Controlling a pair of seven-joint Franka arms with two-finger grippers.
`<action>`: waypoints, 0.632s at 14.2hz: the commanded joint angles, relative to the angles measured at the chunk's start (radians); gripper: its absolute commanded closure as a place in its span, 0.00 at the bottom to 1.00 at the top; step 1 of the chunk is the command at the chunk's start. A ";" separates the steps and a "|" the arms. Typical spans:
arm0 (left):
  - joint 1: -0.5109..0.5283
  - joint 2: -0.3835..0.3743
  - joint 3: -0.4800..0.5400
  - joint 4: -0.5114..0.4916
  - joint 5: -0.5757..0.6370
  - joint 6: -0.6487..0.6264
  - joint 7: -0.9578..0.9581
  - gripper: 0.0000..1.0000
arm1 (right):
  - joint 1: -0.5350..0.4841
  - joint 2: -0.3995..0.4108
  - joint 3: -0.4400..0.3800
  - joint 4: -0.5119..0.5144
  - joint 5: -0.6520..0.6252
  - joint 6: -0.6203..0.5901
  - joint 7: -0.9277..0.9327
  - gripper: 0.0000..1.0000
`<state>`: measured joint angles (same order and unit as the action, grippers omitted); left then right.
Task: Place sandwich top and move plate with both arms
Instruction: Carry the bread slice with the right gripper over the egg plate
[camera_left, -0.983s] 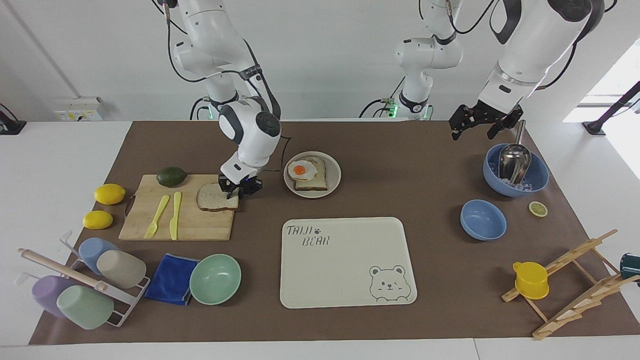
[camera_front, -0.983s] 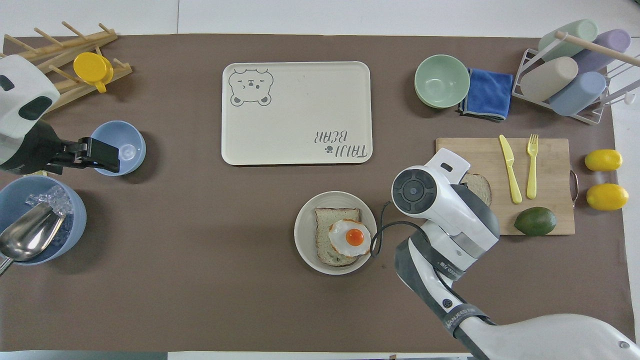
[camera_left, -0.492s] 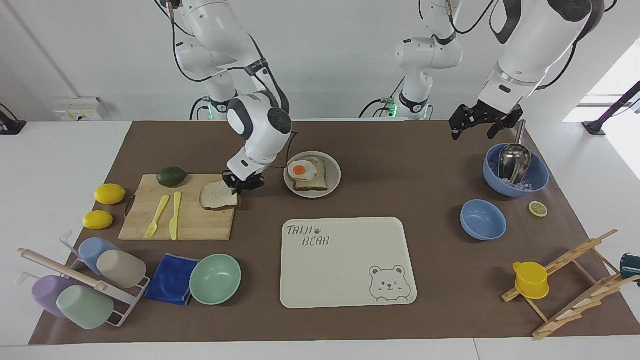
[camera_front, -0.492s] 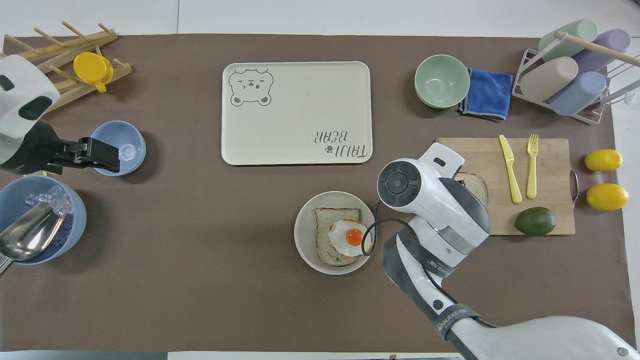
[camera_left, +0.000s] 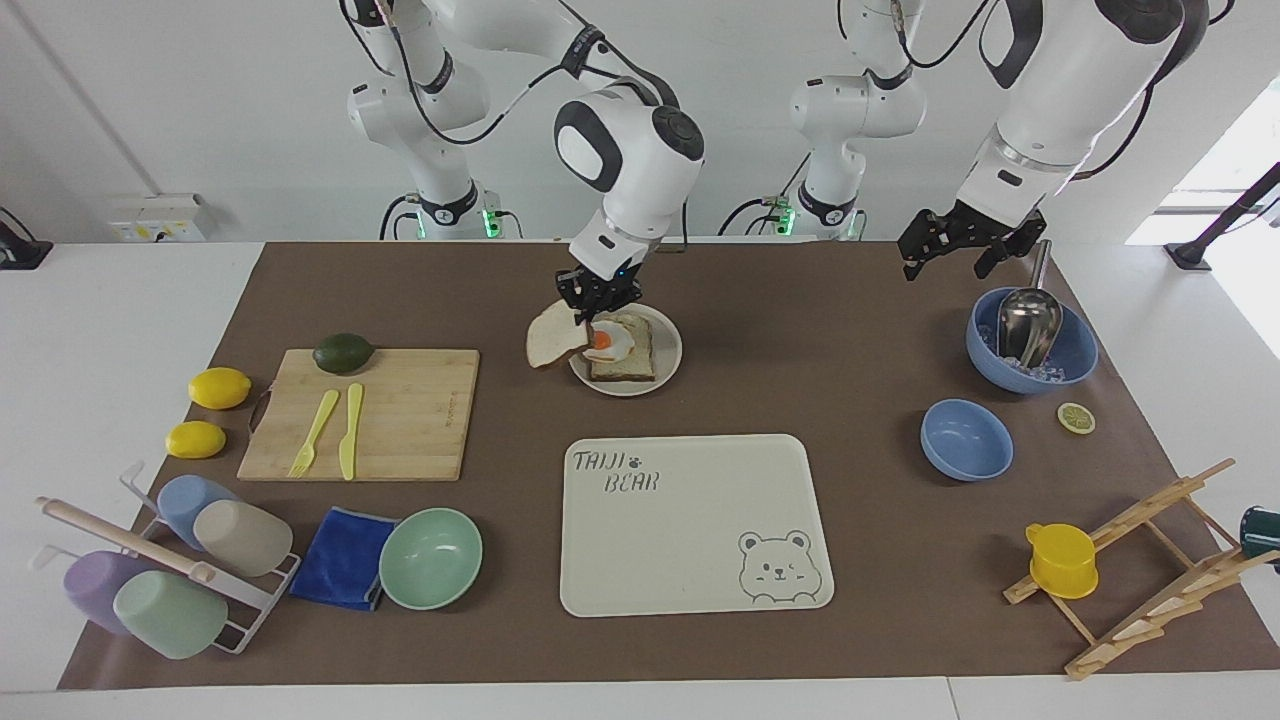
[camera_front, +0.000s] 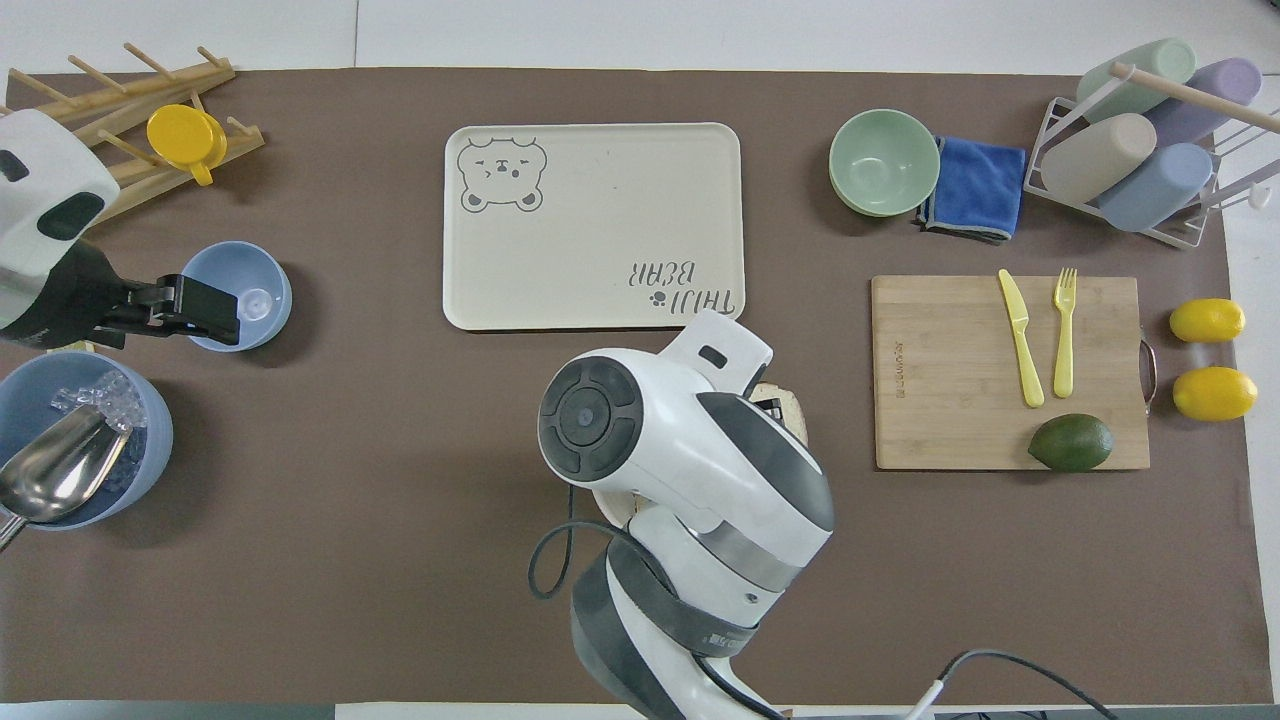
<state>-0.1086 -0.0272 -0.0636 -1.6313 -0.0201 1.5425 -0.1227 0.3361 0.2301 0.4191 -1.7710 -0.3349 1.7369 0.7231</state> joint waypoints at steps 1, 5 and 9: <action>0.015 -0.025 -0.007 -0.025 -0.011 0.007 0.008 0.00 | -0.016 0.025 0.024 -0.063 0.028 0.096 0.050 1.00; 0.015 -0.025 -0.007 -0.025 -0.011 0.007 0.008 0.00 | -0.016 0.028 0.044 -0.116 0.031 0.168 0.111 1.00; 0.015 -0.025 -0.007 -0.025 -0.011 0.007 0.008 0.00 | -0.014 0.029 0.070 -0.140 0.076 0.228 0.173 1.00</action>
<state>-0.1086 -0.0272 -0.0636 -1.6313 -0.0201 1.5425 -0.1227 0.3361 0.2718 0.4680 -1.8853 -0.2925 1.9283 0.8611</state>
